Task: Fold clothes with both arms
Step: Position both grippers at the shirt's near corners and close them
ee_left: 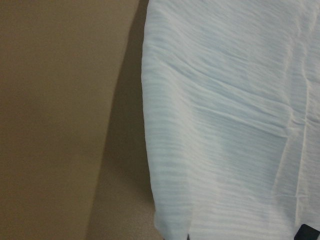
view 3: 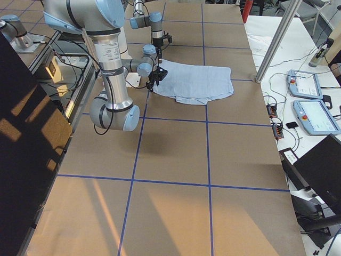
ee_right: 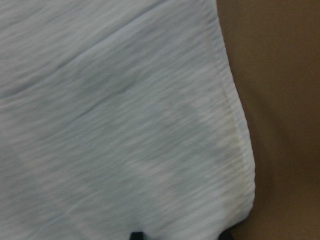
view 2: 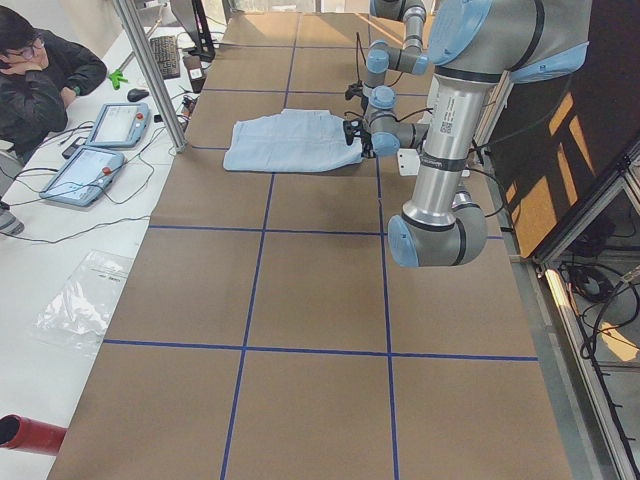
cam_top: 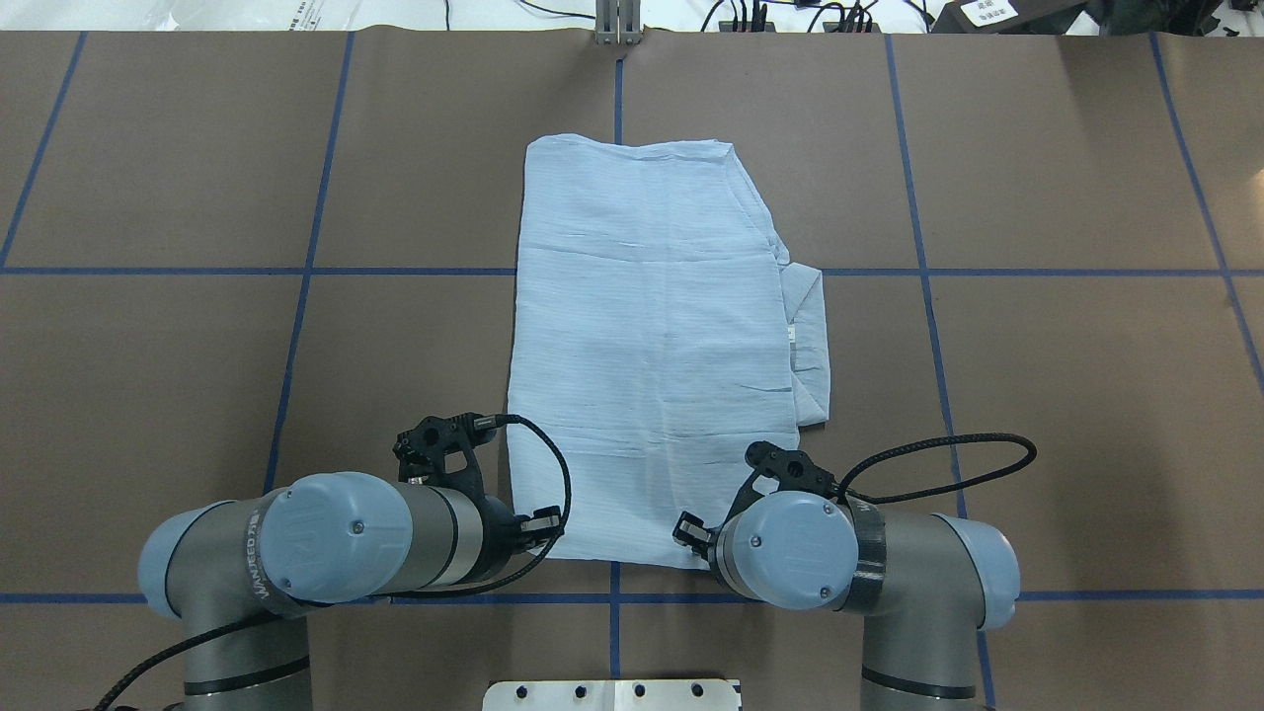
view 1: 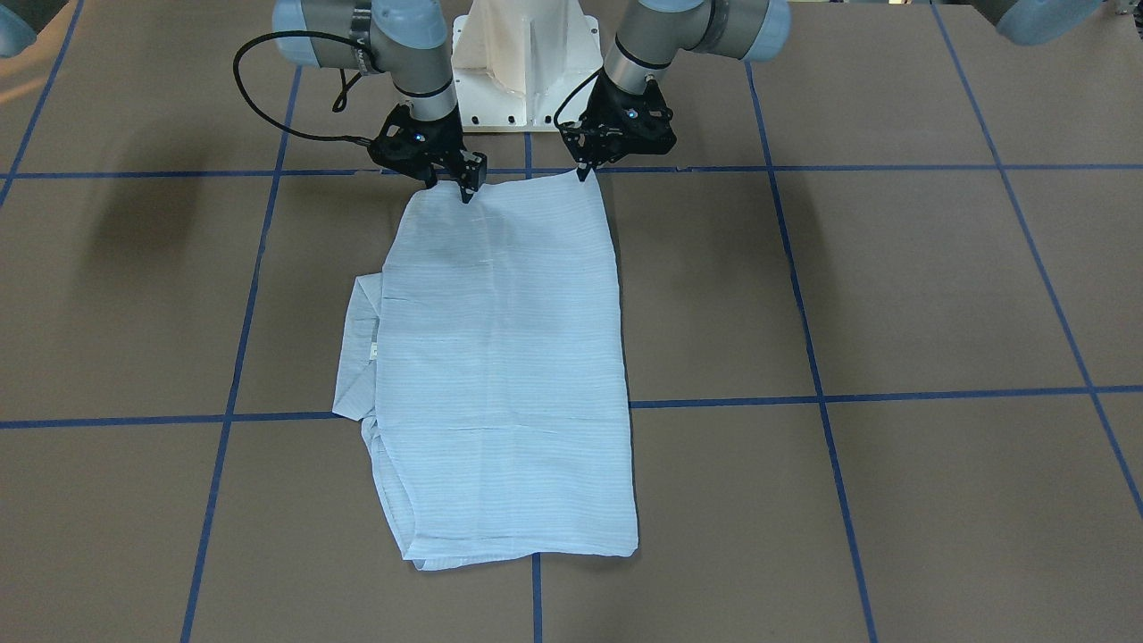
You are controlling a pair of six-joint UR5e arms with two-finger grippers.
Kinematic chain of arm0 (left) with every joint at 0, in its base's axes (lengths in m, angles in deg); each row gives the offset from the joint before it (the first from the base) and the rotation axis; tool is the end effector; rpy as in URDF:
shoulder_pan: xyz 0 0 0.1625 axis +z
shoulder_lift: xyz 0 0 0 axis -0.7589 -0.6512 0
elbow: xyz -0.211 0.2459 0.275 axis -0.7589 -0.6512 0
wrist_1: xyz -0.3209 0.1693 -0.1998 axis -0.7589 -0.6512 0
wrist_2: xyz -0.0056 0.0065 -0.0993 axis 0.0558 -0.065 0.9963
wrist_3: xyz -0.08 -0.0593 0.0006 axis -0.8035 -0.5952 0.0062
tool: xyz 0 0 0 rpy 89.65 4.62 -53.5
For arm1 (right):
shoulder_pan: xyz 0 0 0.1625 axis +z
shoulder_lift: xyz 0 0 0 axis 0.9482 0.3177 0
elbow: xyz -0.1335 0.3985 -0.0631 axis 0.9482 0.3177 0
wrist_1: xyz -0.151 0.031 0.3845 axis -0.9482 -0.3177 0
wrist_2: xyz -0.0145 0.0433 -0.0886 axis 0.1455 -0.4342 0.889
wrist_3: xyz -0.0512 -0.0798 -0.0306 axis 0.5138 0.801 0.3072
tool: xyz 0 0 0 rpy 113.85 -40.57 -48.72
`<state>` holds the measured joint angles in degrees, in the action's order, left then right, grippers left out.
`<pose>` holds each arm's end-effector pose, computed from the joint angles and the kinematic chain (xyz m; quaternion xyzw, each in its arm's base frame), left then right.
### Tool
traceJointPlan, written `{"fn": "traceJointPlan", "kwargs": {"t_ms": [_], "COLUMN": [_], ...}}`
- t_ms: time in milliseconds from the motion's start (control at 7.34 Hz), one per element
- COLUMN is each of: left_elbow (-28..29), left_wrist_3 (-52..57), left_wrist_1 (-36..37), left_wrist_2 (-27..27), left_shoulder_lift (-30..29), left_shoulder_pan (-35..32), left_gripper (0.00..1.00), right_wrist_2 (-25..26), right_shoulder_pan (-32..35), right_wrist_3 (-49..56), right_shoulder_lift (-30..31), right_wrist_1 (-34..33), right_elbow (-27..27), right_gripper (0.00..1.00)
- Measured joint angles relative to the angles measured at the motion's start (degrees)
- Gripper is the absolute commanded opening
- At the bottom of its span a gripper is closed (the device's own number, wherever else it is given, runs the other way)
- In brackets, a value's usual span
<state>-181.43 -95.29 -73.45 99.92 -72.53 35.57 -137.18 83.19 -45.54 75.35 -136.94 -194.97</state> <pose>0.5381 -0.2590 0.2427 -0.0035 0.5186 -0.1138 0.8474 -0.5662 -0.2446 0.2945 -0.0670 -0.3821 0.2320 0.8920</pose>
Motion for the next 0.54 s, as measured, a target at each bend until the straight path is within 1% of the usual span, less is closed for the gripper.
{"fn": "traceJointPlan", "kwargs": {"t_ms": [136, 272, 409, 545], "left_elbow": [0.03, 0.09, 0.13, 0.15], "left_wrist_3": [0.00, 0.00, 0.00, 0.00], "left_wrist_1": [0.00, 0.00, 0.00, 0.00], "left_wrist_2": [0.00, 0.00, 0.00, 0.02], "left_shoulder_lift": [0.00, 0.00, 0.00, 0.00], "left_shoulder_pan": [0.00, 0.00, 0.00, 0.00], "left_gripper": [0.00, 0.00, 0.00, 0.00], "right_wrist_2": [-0.10, -0.19, -0.28, -0.35], "right_shoulder_pan": [0.23, 0.37, 0.49, 0.63], "right_wrist_3": [0.05, 0.10, 0.12, 0.11], "right_shoulder_lift": [0.04, 0.04, 0.02, -0.03], "right_wrist_1": [-0.21, -0.32, -0.36, -0.37], "right_elbow": [-0.56, -0.85, -1.03, -1.18], "right_gripper": [0.23, 0.06, 0.00, 0.00]}}
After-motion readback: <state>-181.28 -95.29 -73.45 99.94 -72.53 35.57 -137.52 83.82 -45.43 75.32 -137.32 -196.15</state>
